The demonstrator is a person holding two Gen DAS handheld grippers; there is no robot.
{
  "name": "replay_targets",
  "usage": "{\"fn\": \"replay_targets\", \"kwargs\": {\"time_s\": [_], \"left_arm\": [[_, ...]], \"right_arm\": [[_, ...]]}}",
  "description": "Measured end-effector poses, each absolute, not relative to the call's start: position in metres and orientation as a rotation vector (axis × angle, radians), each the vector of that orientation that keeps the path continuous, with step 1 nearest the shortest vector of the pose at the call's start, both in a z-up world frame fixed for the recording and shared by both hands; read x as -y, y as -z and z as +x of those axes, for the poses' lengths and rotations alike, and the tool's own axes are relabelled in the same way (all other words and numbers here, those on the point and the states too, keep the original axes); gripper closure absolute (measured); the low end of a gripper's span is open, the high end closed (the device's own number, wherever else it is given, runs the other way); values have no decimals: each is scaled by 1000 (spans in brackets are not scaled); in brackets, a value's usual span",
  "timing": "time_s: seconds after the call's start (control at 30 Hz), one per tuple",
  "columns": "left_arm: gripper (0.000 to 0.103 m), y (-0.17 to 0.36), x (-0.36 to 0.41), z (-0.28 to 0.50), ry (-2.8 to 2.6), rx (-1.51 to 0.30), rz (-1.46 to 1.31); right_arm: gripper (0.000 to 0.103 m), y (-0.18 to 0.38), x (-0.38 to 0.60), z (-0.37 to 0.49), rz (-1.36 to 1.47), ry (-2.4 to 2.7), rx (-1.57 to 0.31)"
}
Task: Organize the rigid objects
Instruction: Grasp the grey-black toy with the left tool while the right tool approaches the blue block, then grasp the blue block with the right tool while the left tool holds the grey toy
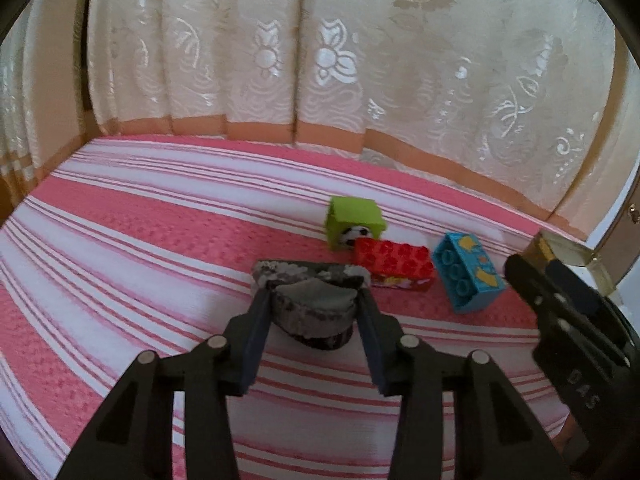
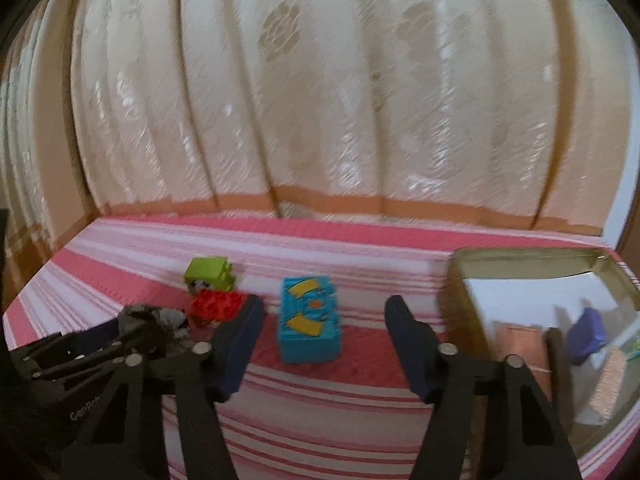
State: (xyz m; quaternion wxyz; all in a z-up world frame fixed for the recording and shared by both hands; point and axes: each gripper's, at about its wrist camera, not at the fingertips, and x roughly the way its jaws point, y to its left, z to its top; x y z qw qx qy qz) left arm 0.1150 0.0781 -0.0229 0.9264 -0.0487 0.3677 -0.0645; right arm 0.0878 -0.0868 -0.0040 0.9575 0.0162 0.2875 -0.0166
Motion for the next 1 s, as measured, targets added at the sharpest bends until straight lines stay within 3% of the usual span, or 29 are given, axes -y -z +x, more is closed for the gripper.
{"fn": "replay_targets", "kwargs": {"time_s": [0.17, 1.0], "left_arm": [[60, 24, -84, 117, 93, -752, -101], [60, 26, -89, 120, 80, -771, -124]], "right_arm": [[54, 20, 80, 110, 33, 8, -703], [54, 27, 93, 122, 38, 130, -712]]}}
